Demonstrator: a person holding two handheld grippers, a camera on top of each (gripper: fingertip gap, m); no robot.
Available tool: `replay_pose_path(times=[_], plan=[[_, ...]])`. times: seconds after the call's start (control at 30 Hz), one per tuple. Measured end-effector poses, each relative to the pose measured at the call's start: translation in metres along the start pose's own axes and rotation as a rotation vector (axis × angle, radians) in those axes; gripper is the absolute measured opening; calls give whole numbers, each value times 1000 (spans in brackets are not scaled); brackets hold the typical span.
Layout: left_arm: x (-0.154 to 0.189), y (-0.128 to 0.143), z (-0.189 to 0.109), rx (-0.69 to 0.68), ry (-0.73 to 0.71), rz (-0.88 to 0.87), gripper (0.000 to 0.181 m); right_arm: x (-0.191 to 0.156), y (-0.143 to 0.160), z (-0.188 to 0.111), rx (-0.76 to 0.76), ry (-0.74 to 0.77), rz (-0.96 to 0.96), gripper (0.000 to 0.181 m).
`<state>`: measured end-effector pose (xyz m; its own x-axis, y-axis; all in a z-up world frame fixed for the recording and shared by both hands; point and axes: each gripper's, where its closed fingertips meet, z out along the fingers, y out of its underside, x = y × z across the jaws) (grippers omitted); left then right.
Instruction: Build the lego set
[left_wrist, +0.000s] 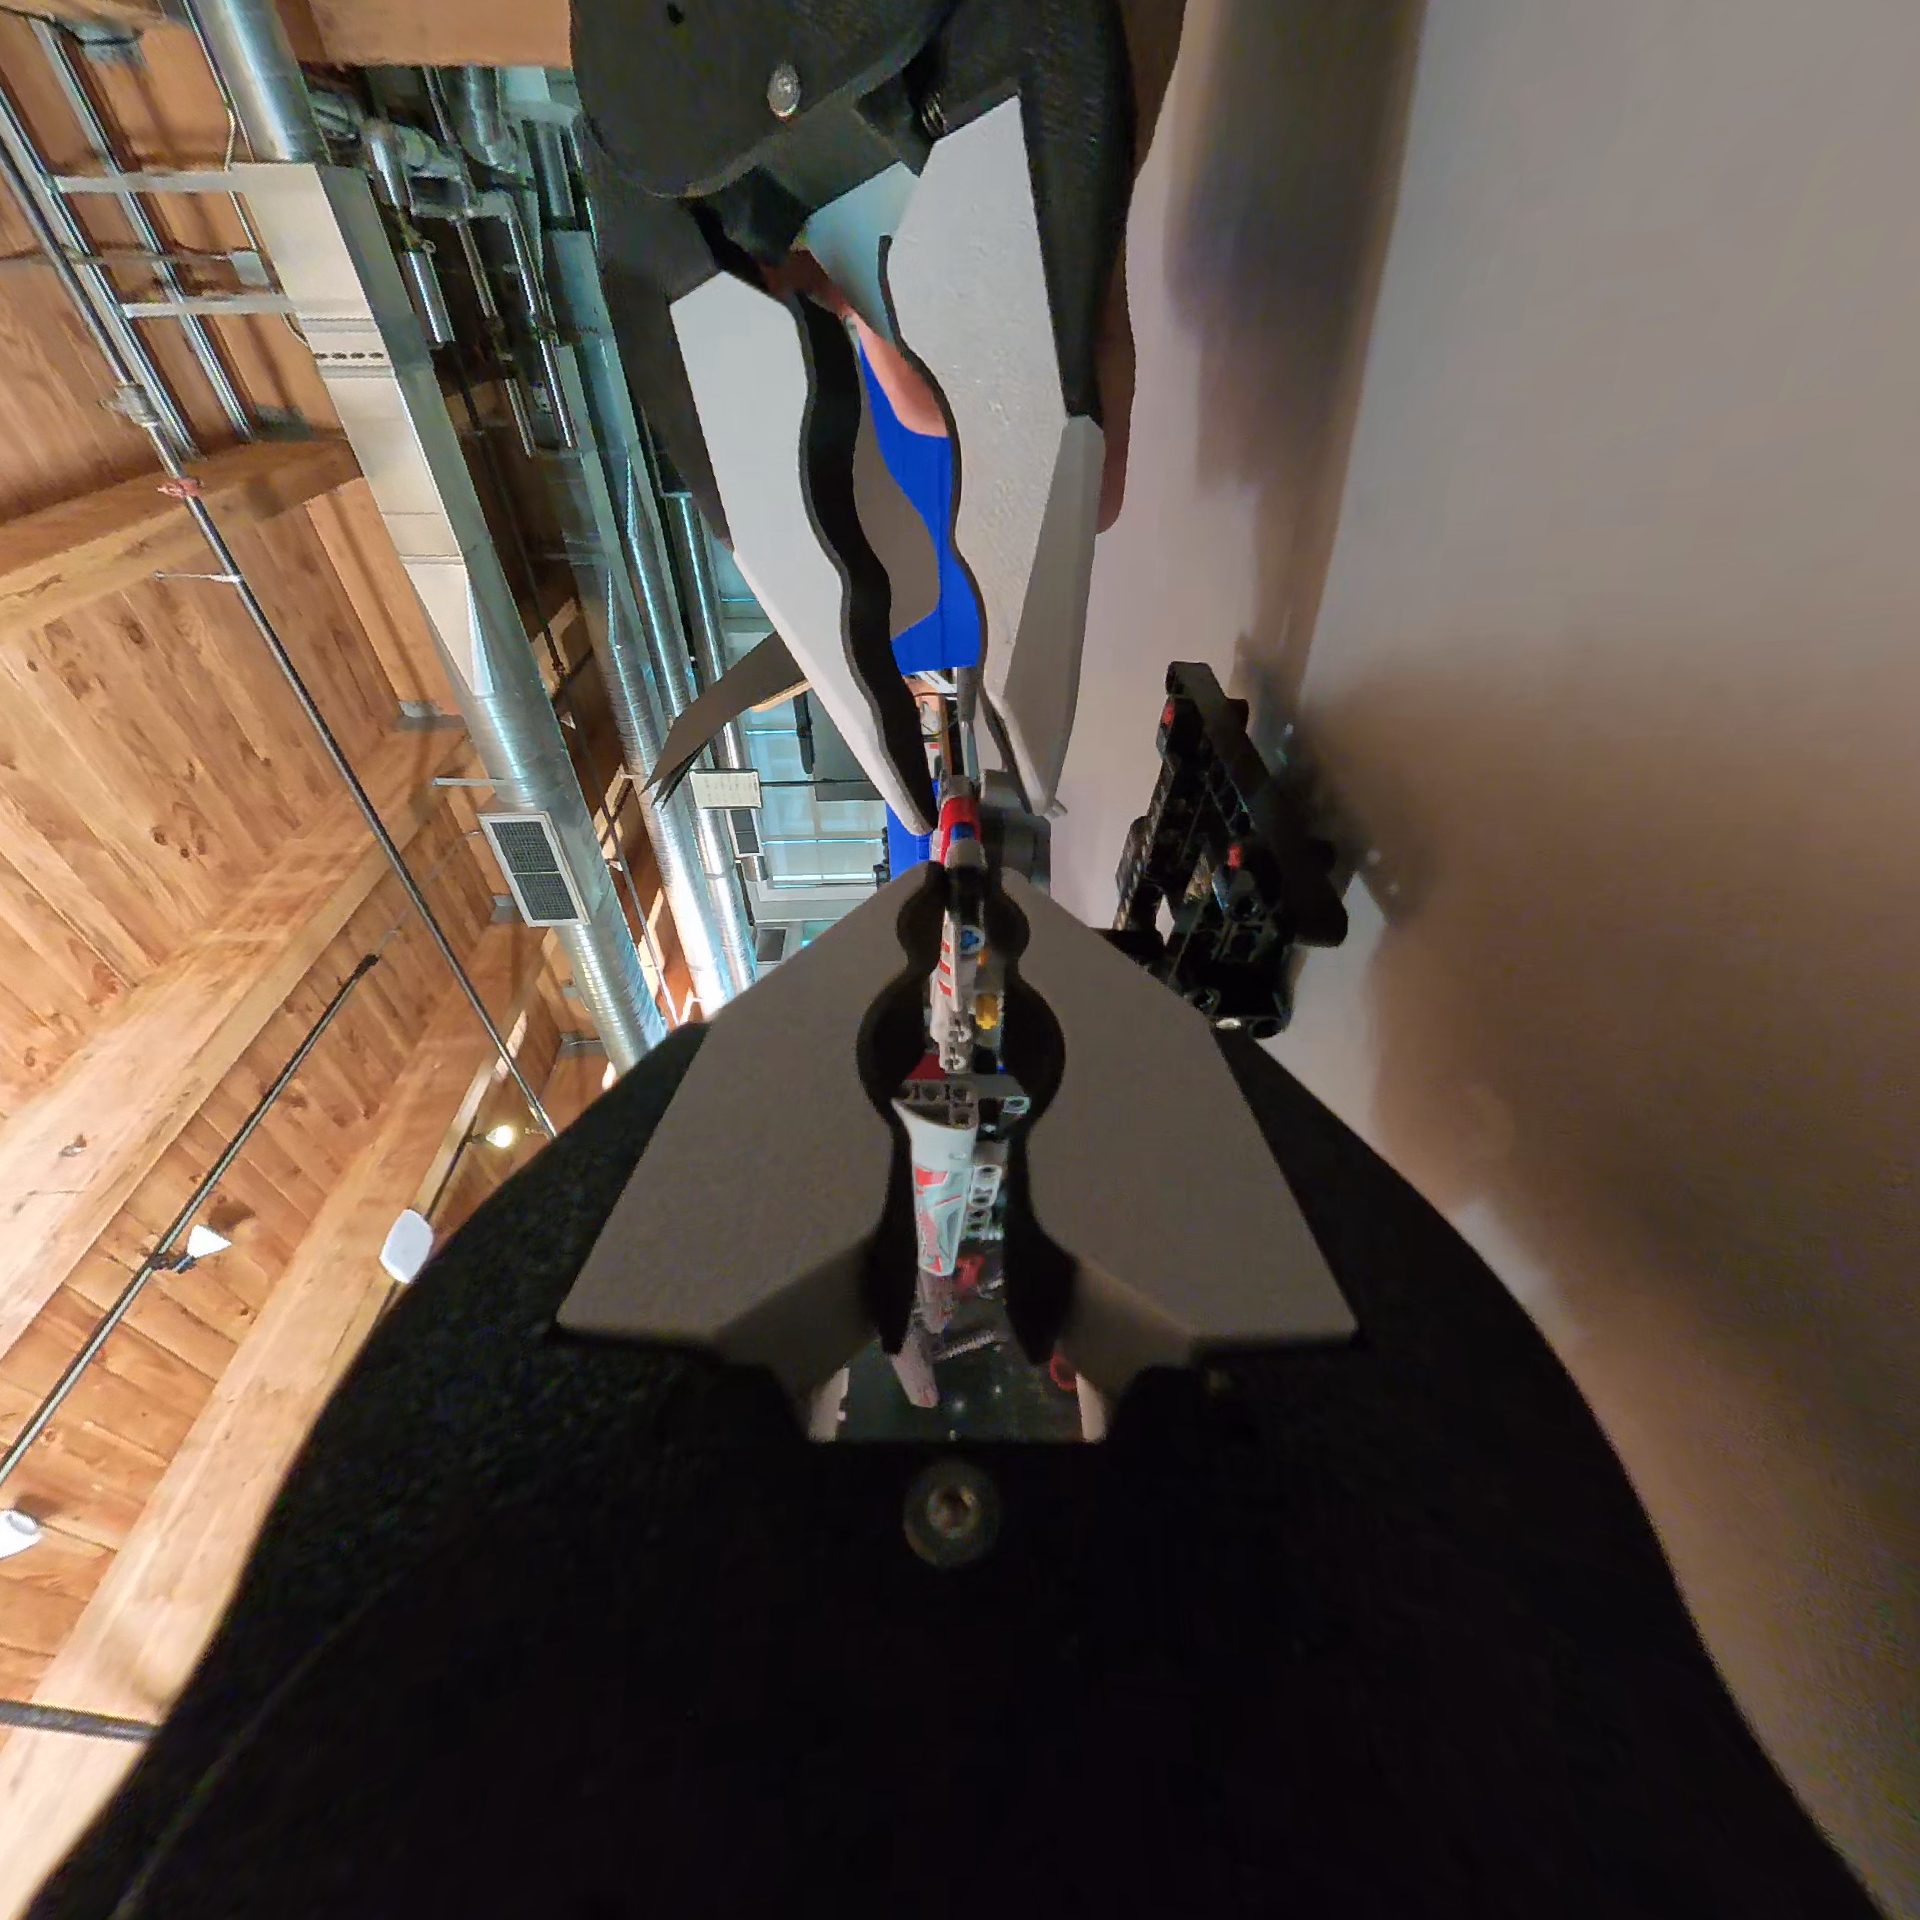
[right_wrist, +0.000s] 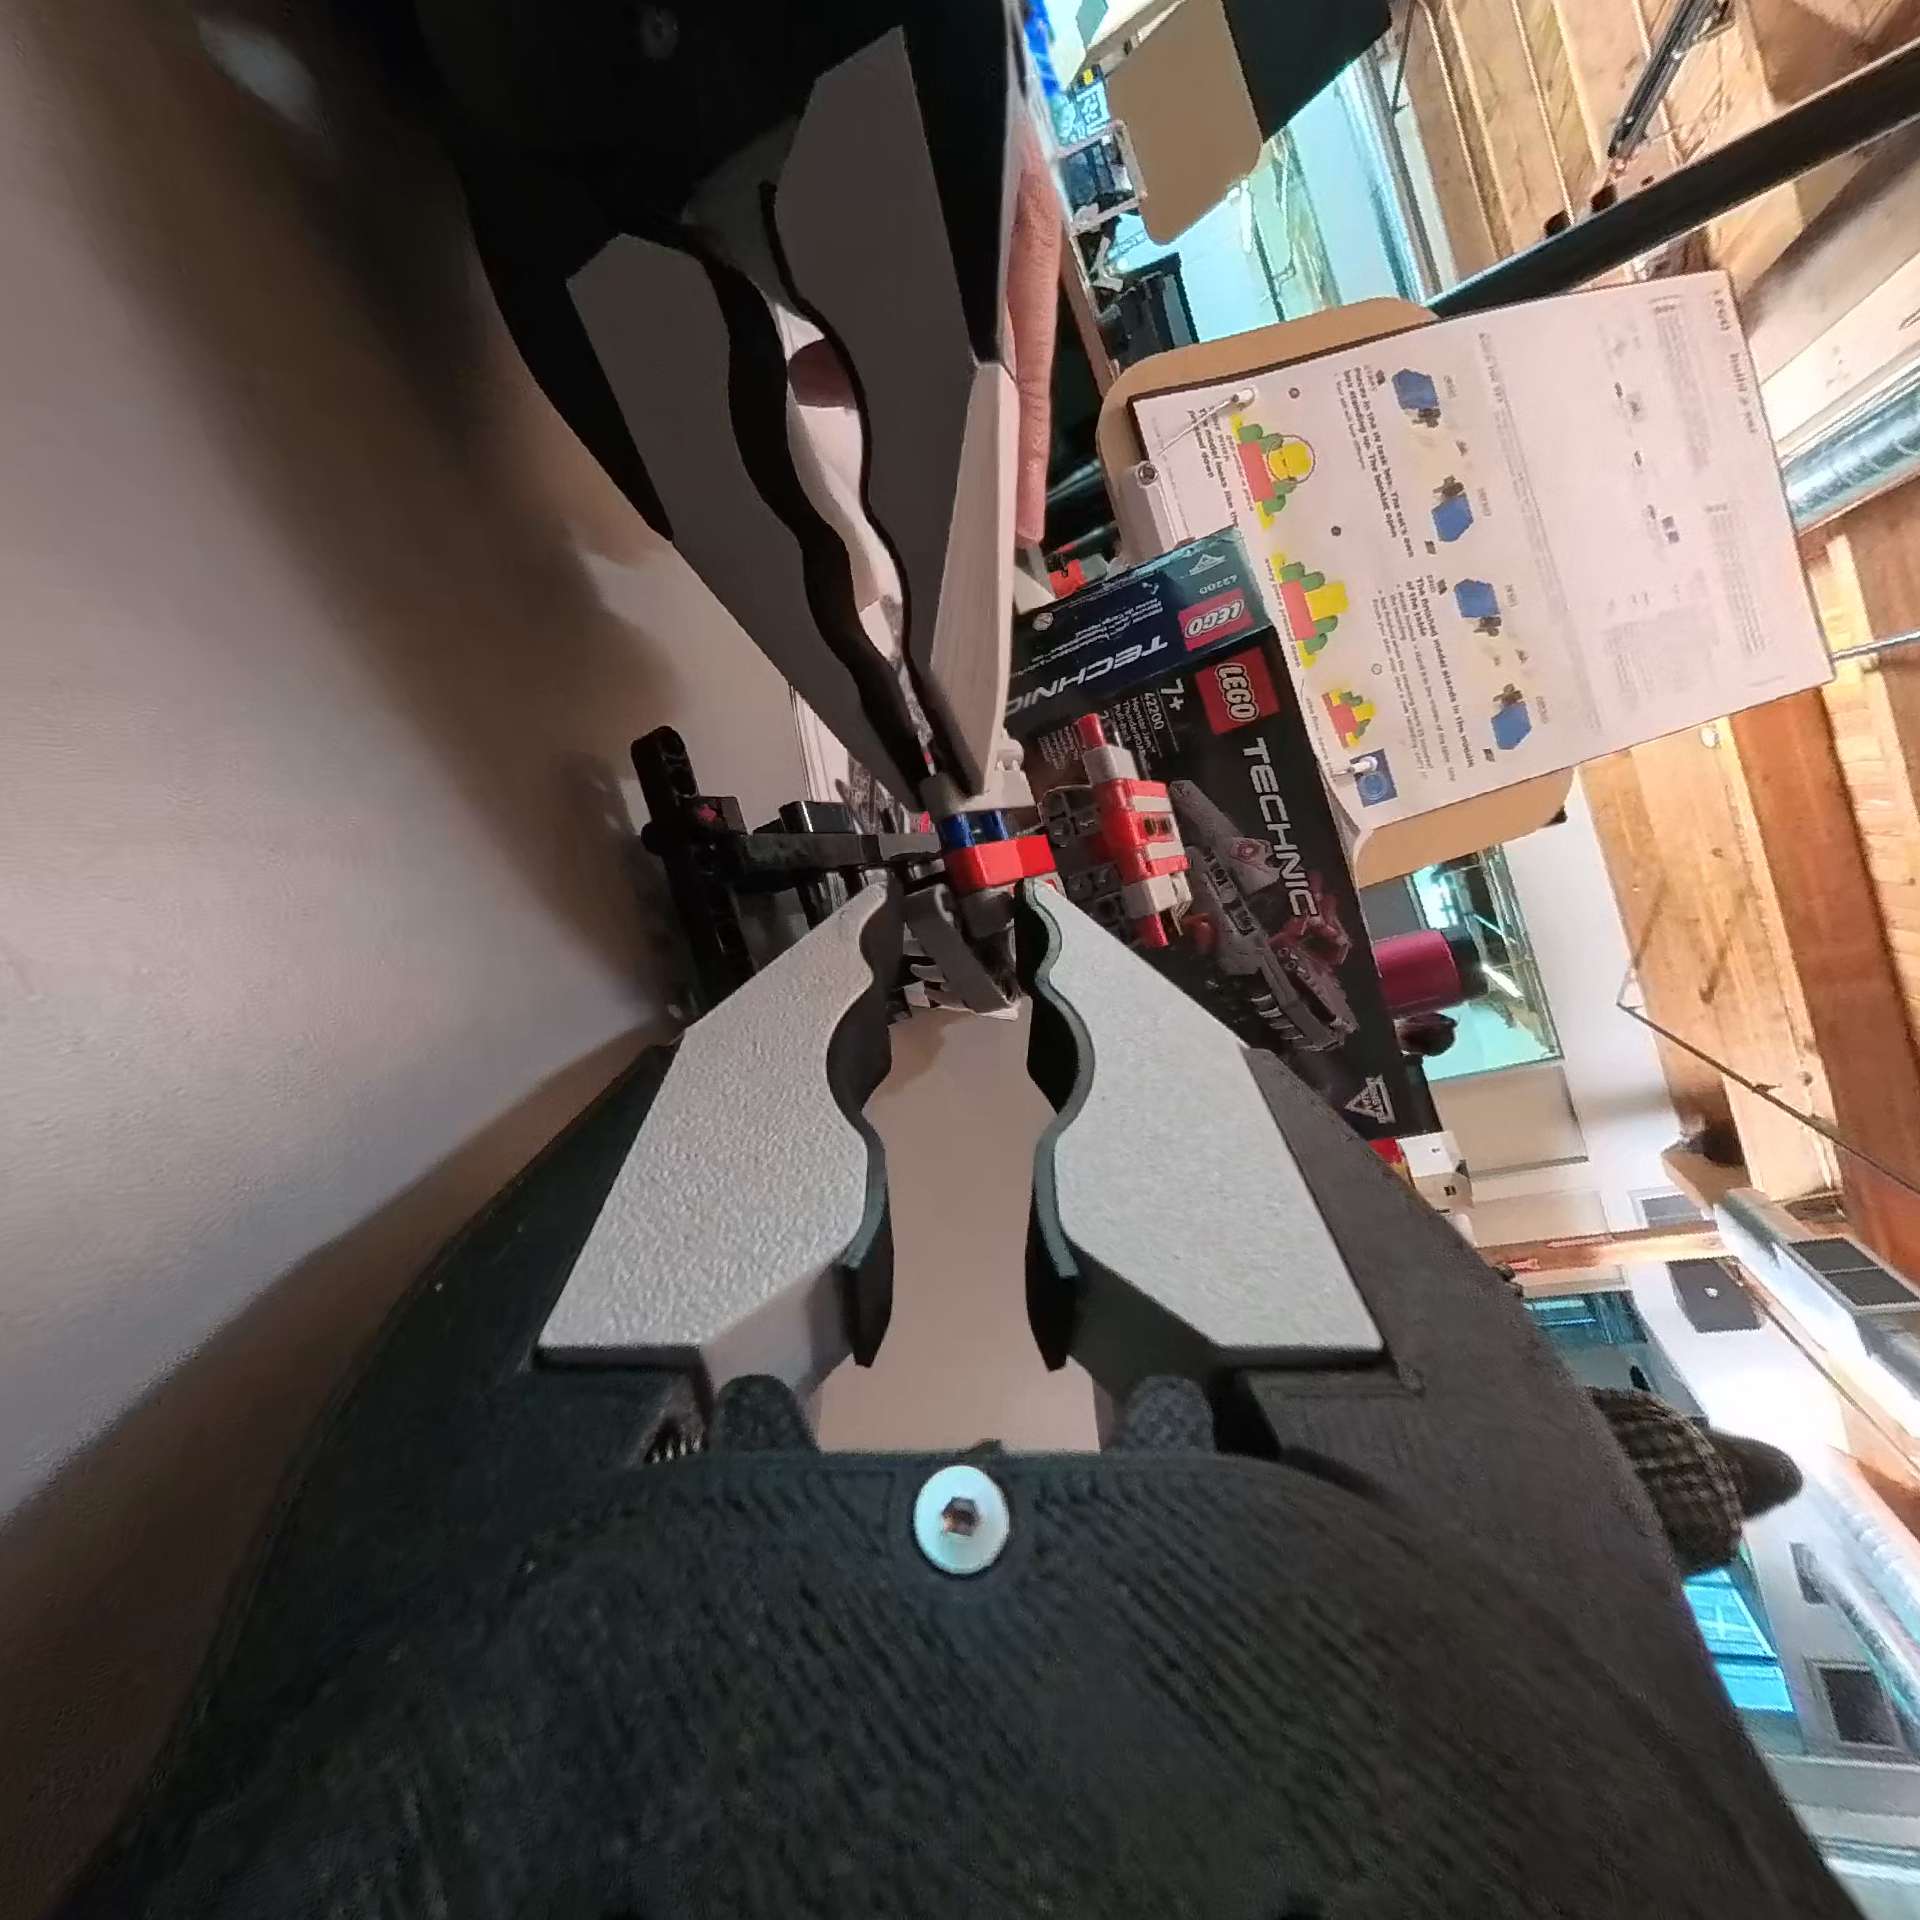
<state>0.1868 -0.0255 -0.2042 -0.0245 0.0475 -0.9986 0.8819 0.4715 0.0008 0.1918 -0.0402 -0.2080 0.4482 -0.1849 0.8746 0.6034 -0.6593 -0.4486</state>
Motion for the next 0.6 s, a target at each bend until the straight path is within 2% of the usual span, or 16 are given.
replay_pose_path(times=[0.13,0.3,0.4,0.53,0.6], plan=[[1,1,0,-1,1,33,4,0,0,2,6,21,-42,18],[0,5,3,2,54,-168,4,5,2,6,7,36,-17,16],[0,8,5,-8,50,-102,4,6,4,8,2,41,-14,17],[1,6,6,-13,18,-40,4,5,-2,1,76,-53,117,16],[1,6,6,-17,15,-31,4,15,-8,-10,136,-115,291,25]])
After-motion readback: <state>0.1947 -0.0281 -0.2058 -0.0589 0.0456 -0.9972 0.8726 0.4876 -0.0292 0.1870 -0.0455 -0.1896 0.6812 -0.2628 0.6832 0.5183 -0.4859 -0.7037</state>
